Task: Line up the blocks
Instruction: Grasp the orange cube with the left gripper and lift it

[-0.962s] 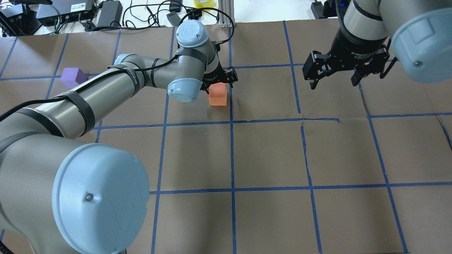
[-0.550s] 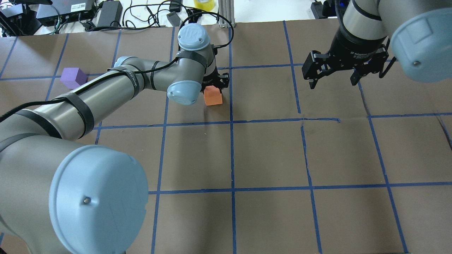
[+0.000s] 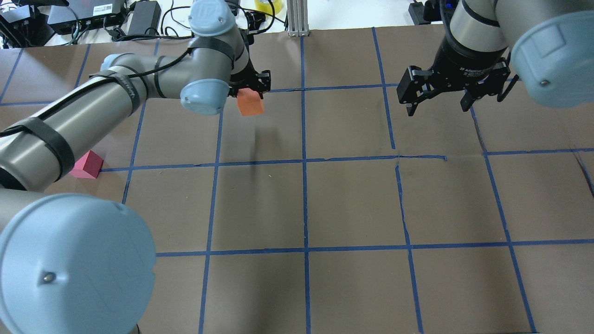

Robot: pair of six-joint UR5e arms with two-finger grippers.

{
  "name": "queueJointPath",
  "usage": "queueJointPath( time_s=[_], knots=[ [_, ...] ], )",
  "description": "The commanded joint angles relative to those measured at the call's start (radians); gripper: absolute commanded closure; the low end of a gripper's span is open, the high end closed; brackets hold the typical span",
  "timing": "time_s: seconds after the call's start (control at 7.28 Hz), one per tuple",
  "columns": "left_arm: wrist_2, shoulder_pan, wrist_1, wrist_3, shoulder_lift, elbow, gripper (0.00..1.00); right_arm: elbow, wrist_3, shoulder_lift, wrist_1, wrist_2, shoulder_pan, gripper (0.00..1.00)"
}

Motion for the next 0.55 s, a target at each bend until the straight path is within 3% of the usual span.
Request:
queueJointPath(
  time_s=[0.0,0.41],
  knots=[
    [-0.005,0.192,-0.108,0.219,0.074,-0.001,1.00,0.000,0.000,0.000,-0.003,-0.005,-0.001,0.00],
    [-0.006,0.386,-0.107,0.531,0.062,-0.001,1.00,0.001,-0.004,0.000,0.004,-0.005,-0.001,0.00]
  ],
)
